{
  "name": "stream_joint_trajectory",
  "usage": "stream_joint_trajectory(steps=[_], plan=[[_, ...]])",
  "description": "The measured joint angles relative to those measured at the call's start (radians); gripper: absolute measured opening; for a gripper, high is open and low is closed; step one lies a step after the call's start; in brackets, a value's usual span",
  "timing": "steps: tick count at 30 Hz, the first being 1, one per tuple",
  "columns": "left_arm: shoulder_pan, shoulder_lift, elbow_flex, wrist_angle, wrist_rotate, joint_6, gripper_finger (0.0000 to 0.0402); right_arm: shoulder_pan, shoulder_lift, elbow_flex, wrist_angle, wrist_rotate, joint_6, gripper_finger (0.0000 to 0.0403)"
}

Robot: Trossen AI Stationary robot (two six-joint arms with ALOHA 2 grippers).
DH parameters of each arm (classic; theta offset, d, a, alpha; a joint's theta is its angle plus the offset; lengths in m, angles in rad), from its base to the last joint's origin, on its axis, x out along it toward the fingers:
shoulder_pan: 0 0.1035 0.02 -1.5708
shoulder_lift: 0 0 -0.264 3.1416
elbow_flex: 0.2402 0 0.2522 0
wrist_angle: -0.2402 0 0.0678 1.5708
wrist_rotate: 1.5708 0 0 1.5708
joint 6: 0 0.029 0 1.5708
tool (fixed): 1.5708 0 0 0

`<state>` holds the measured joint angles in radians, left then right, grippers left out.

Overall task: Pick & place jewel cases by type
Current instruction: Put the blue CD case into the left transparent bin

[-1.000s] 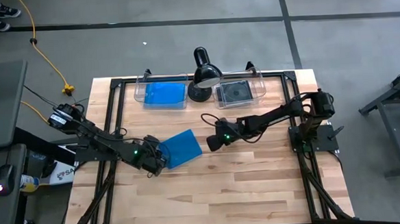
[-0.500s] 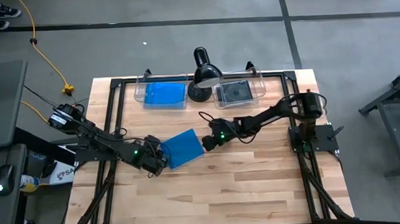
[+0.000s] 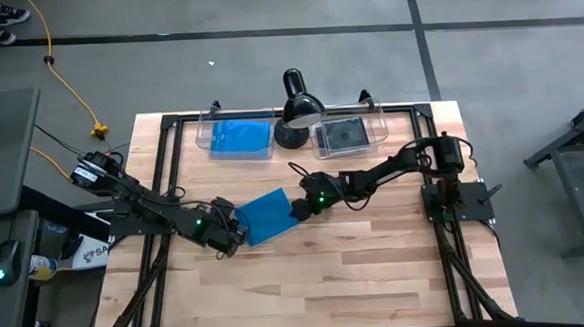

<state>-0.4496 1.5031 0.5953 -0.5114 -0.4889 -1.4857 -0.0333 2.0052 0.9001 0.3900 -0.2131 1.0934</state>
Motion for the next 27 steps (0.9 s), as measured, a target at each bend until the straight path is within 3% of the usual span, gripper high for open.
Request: stream_joint_trajectory(steps=[18, 27], plan=[[0.057, 0.000, -0.004, 0.100, -0.023, 0.102, 0.0165, 0.017, 0.005, 0.059, -0.079, -0.029, 0.019, 0.0203], [0.057, 0.000, -0.003, 0.094, -0.023, 0.103, 0.0165, 0.061, -0.016, 0.060, -0.034, 0.063, 0.032, 0.0203]])
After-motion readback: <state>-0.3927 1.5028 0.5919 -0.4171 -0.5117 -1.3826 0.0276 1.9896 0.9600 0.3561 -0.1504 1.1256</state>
